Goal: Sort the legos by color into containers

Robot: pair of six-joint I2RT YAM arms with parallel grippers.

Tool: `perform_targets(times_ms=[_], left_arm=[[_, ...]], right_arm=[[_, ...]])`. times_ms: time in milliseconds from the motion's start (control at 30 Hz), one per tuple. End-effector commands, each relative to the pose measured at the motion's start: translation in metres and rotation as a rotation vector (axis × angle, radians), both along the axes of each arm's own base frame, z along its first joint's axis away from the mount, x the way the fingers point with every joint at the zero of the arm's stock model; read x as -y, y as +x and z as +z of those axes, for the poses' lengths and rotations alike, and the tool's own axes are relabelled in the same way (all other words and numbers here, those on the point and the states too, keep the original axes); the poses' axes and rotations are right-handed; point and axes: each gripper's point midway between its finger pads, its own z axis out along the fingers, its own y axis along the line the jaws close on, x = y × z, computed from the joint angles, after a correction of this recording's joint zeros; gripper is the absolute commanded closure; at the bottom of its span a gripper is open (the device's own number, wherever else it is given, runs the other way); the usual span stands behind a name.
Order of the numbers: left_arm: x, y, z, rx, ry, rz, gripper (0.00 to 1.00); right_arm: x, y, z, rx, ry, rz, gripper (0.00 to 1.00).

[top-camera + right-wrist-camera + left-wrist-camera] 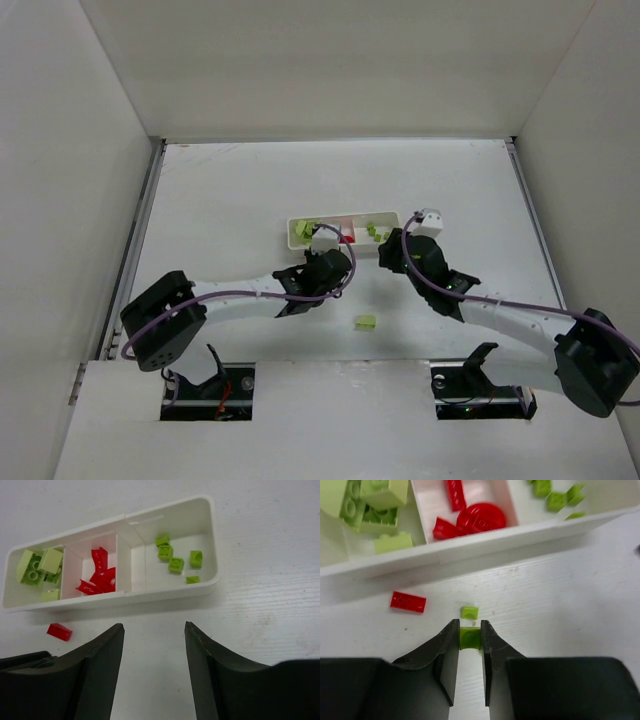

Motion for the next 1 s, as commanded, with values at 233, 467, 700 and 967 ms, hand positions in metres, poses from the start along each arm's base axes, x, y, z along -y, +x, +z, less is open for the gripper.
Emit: perform_targets(times_ms=[233,467,700,967], left_arm=[[0.082,0.068,0.093,0.116,-0.184,-0.087,0.86],[0.12,0.113,0.063,0.062,-0.149,-0.108,0.85],[0.125,0.122,0.049,0.043,-0.141,-0.105,0.73],[0.115,0.115,0.069,0.069,-0.165,-0.107,0.59]], right_arm=[[0.035,-0.008,-0.01,-0.009,0.067,-0.144,0.71],[0.05,-0.017,-0.017,-0.011,0.097,-0.191,0.63],[0.048,-0.018,-0.015,0.0,0.096,-0.183,0.45],[0.009,-0.045,-0.013,-0.016,0.088,-0.02,0.39]])
